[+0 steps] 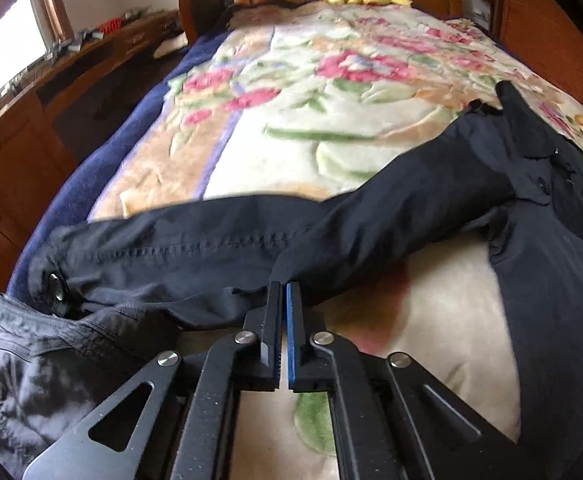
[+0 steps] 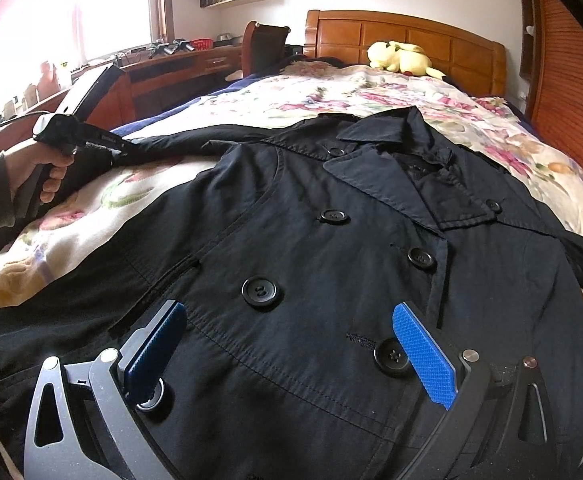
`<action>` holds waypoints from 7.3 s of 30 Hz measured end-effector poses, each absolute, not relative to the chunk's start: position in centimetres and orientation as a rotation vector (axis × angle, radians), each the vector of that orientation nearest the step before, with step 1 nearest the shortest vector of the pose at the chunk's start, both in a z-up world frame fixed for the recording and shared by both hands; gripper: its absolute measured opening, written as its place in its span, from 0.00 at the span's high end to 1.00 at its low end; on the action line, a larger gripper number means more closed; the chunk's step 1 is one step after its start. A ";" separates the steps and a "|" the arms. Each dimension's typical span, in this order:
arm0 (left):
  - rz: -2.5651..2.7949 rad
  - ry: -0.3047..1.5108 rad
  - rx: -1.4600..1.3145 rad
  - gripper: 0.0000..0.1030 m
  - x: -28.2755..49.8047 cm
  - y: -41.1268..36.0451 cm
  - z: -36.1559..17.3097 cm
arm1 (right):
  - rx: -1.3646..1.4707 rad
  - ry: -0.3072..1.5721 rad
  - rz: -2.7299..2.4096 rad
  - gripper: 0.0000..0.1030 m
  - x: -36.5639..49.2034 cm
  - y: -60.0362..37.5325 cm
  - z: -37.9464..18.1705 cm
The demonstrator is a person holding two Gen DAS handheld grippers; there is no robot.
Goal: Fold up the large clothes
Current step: 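Lift the grasped sleeve with the left gripper and fold it across the coat front, then lay the sleeve on the coat body and open the left gripper, then move the right gripper to the other coat sleeve and grasp it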
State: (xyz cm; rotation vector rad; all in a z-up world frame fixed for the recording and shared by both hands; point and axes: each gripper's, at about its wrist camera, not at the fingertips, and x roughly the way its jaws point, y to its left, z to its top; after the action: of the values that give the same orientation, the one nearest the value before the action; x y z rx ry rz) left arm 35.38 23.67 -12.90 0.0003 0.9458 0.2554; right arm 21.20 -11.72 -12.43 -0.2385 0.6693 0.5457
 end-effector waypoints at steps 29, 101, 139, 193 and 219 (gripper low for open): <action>0.174 0.994 0.167 0.63 35.7 22.1 -12.7 | -0.237 0.676 0.543 0.00 21.3 -11.8 -12.6; 0.222 0.979 -0.054 0.70 35.7 24.3 -17.8 | -0.238 0.681 0.534 0.00 21.2 -11.5 -12.9; -0.171 0.721 0.030 0.94 31.2 5.7 -0.9 | -0.134 0.670 0.526 0.00 21.5 -13.9 -12.1; -0.048 0.662 -0.072 0.69 14.3 14.3 -8.8 | -0.202 0.741 0.325 0.00 21.8 -12.9 -12.1; -0.039 0.593 -0.066 0.69 13.0 16.5 -7.0 | -0.037 0.984 0.676 0.19 23.2 0.7 -13.1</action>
State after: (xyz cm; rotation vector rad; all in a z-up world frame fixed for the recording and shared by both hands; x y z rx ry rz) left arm 12.96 16.55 -7.02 -0.0658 0.5930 -0.0391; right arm 23.21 0.68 -13.06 -0.0367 0.9843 0.6762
